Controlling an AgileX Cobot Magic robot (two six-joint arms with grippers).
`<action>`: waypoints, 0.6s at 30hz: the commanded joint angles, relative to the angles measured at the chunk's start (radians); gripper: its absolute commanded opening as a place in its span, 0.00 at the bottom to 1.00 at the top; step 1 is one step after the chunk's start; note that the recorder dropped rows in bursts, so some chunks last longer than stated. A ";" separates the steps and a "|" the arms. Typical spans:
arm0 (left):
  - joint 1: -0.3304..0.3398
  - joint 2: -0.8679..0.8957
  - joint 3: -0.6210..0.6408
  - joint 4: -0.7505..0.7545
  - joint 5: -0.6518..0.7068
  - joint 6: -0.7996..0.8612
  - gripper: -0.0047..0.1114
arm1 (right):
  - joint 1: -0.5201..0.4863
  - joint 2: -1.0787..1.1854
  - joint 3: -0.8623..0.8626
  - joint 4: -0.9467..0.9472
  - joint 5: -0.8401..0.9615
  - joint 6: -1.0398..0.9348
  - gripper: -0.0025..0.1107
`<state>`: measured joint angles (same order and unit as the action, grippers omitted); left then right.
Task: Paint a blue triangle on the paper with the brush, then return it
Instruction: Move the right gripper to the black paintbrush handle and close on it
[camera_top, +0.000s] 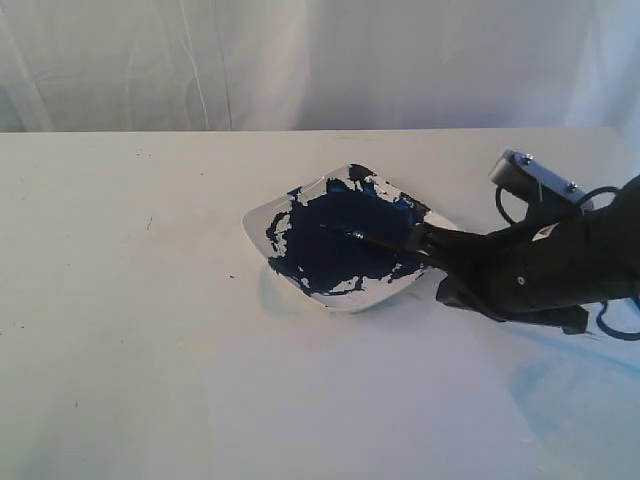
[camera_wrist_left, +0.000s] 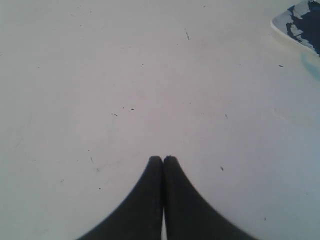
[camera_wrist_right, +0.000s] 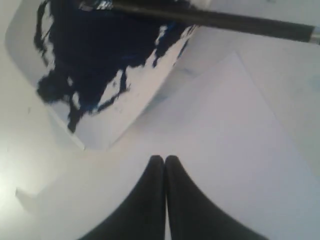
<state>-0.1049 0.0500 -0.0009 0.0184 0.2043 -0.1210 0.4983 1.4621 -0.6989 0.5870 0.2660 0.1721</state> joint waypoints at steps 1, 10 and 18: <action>-0.007 -0.003 0.001 0.001 -0.001 -0.007 0.04 | 0.002 0.095 -0.004 -0.002 -0.196 0.263 0.02; -0.007 -0.003 0.001 0.001 -0.001 -0.007 0.04 | 0.002 0.176 -0.004 0.004 -0.319 0.576 0.06; -0.007 -0.003 0.001 0.001 -0.001 -0.007 0.04 | 0.002 0.194 -0.004 0.005 -0.399 0.615 0.40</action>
<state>-0.1049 0.0500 -0.0009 0.0184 0.2043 -0.1210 0.4983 1.6530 -0.6989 0.5908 -0.0945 0.7832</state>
